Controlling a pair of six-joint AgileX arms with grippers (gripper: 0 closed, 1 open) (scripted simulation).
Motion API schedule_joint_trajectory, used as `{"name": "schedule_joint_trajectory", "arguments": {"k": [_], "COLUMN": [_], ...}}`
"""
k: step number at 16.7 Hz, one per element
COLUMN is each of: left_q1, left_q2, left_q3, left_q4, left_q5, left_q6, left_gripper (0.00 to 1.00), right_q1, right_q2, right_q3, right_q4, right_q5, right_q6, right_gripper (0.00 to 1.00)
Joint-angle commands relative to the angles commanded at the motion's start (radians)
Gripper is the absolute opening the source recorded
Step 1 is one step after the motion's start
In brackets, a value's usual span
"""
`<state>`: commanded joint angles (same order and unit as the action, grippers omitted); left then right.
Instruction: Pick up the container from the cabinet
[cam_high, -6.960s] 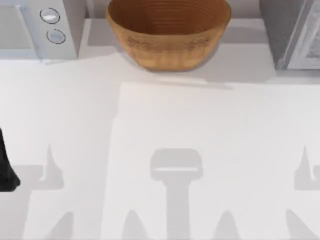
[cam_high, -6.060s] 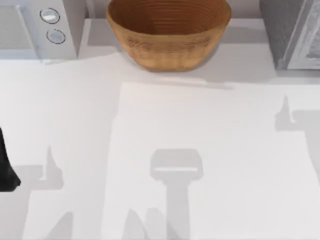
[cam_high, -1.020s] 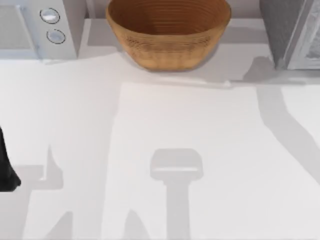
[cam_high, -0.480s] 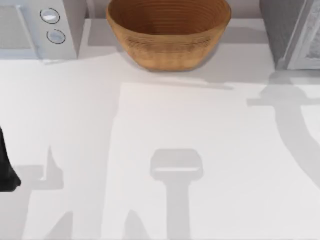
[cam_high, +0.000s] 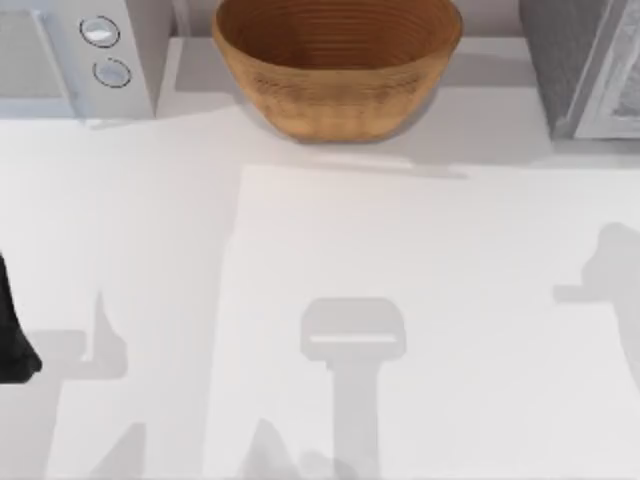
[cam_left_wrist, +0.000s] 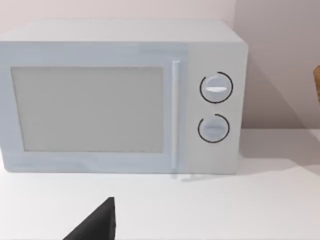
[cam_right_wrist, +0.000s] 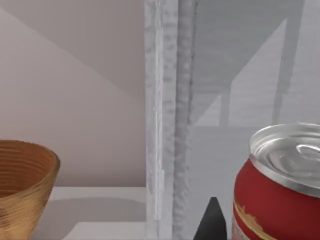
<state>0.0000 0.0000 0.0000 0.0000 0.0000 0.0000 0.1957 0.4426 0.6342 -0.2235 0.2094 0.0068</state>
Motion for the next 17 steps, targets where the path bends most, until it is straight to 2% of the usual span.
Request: {"name": "schedule_joint_trajectory", "arguments": {"k": [4,8,17], "left_q1": [0.0,0.0,0.0], "left_q2": [0.0,0.0,0.0], "left_q3": [0.0,0.0,0.0], "left_q4": [0.0,0.0,0.0], "left_q5": [0.0,0.0,0.0], "left_q6": [0.0,0.0,0.0], "left_gripper": [1.0,1.0,1.0], "right_q1": [-0.103,-0.175,-0.195], "right_q2": [-0.235,-0.396,-0.427], "right_q3": [-0.347,-0.574,-0.633], "right_q4": [0.121,0.201,0.228], "right_q5": [-0.109,-0.186,-0.215], "right_q6": [-0.002,-0.006,-0.004], "right_gripper": [0.0,0.0,0.0]}}
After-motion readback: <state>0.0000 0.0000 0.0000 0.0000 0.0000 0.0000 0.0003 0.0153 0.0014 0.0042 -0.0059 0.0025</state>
